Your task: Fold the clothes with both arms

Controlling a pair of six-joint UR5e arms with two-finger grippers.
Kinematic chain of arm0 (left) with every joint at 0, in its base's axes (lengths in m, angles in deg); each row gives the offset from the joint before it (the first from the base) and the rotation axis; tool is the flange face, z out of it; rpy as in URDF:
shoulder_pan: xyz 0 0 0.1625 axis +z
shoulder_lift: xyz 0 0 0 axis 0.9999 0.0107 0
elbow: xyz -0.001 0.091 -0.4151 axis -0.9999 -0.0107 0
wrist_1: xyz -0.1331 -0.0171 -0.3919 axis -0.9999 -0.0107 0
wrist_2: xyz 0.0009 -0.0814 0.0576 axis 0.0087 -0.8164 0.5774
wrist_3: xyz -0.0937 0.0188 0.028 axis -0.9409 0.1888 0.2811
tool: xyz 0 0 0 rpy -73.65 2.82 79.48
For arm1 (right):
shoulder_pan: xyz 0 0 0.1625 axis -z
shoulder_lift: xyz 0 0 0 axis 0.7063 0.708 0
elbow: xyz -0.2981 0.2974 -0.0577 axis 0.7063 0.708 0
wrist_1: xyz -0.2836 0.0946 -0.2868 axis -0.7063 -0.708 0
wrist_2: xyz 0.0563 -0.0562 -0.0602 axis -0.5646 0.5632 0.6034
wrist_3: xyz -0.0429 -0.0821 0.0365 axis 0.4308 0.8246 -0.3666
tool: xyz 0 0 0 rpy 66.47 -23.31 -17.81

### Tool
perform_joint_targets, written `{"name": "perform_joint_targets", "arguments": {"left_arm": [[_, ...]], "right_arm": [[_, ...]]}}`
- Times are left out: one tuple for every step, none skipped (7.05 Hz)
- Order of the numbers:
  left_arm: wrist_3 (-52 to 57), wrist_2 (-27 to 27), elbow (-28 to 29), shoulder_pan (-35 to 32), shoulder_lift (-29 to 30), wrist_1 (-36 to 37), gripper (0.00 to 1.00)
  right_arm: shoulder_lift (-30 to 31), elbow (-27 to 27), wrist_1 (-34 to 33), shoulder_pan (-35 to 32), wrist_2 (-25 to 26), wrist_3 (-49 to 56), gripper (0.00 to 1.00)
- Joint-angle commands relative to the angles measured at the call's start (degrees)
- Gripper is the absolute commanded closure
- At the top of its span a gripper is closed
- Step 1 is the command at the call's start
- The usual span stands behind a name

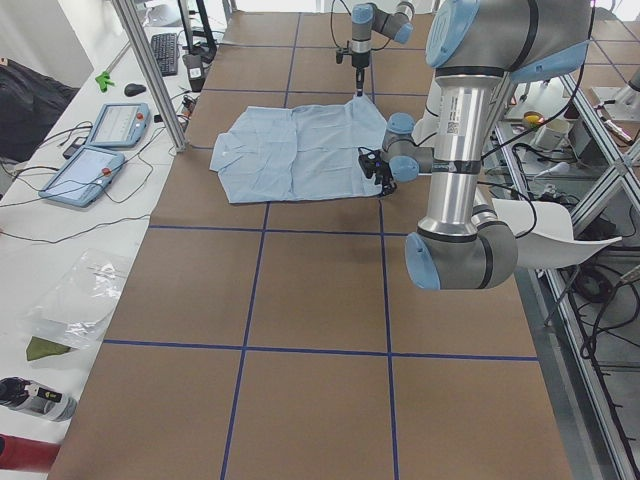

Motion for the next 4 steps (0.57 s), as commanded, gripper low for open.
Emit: {"name": "perform_joint_targets", "arguments": {"left_arm": [[0.0, -0.1, 0.0, 0.2, 0.0, 0.0, 0.41], [0.0, -0.1, 0.0, 0.4, 0.0, 0.0, 0.45], [0.0, -0.1, 0.0, 0.4, 0.2, 0.0, 0.53], [0.0, -0.1, 0.0, 0.4, 0.1, 0.0, 0.63]], "right_arm": [[0.2, 0.1, 0.0, -0.1, 0.0, 0.0, 1.00], [0.2, 0.1, -0.1, -0.2, -0.2, 0.0, 1.00], [0.3, 0.1, 0.0, -0.7, -0.9, 0.0, 1.00], [0.2, 0.3, -0.1, -0.7, -1.0, 0.0, 1.00]]}}
